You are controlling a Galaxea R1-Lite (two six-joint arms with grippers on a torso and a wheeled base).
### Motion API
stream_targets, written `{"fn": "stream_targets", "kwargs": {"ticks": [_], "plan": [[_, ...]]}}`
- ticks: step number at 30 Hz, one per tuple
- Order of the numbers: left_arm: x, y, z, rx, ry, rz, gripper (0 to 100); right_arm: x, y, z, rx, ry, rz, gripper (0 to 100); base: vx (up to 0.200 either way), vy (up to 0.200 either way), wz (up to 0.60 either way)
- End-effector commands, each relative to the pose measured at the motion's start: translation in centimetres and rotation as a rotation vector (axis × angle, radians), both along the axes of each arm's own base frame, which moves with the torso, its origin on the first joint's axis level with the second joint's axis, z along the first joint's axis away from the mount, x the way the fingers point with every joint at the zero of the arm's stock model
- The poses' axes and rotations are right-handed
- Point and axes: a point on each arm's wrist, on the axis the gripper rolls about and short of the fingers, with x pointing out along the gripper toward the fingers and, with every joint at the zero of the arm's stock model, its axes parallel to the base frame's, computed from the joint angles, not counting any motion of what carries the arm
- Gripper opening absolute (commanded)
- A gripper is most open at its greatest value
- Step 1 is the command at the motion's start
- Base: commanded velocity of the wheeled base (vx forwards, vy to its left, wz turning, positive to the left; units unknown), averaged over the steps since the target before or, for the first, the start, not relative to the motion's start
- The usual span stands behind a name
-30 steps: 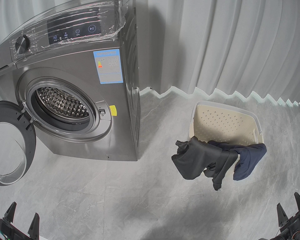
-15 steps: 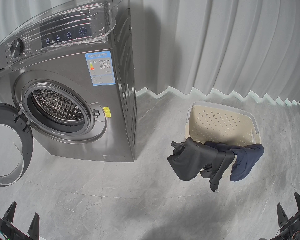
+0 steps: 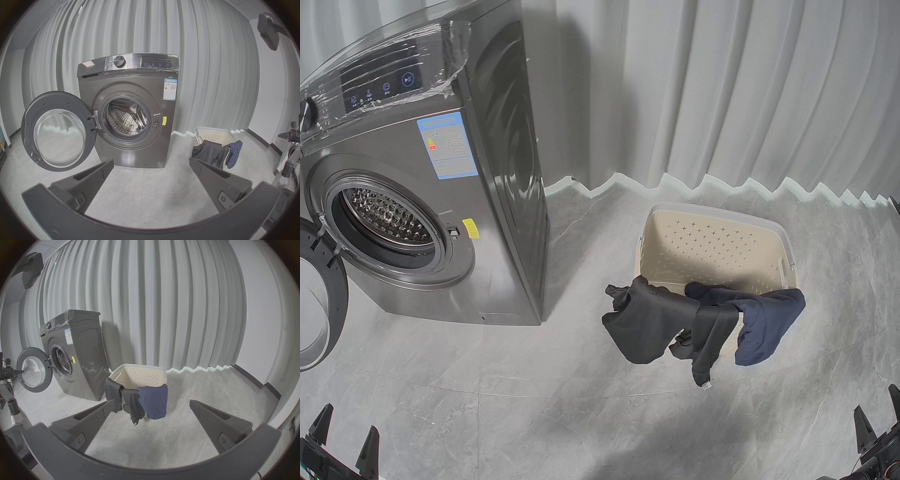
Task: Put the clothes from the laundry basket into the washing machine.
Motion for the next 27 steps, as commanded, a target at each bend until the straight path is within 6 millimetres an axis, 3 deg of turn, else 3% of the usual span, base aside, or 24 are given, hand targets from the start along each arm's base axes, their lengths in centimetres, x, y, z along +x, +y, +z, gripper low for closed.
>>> {"fn": "stream_targets", "kwargs": {"ticks": [1,27], "plan": [[0.00,0.00,-0.48,0.000,0.001,0.001,100,0.02,0.00,-0.39,0.001,0.003,0.000,100,0.000,-0.200,0.00],[0.02,0.00,-0.48,0.000,0.003,0.001,100,0.02,0.00,-0.39,0.001,0.003,-0.001,100,0.000,-0.200,0.00]]}}
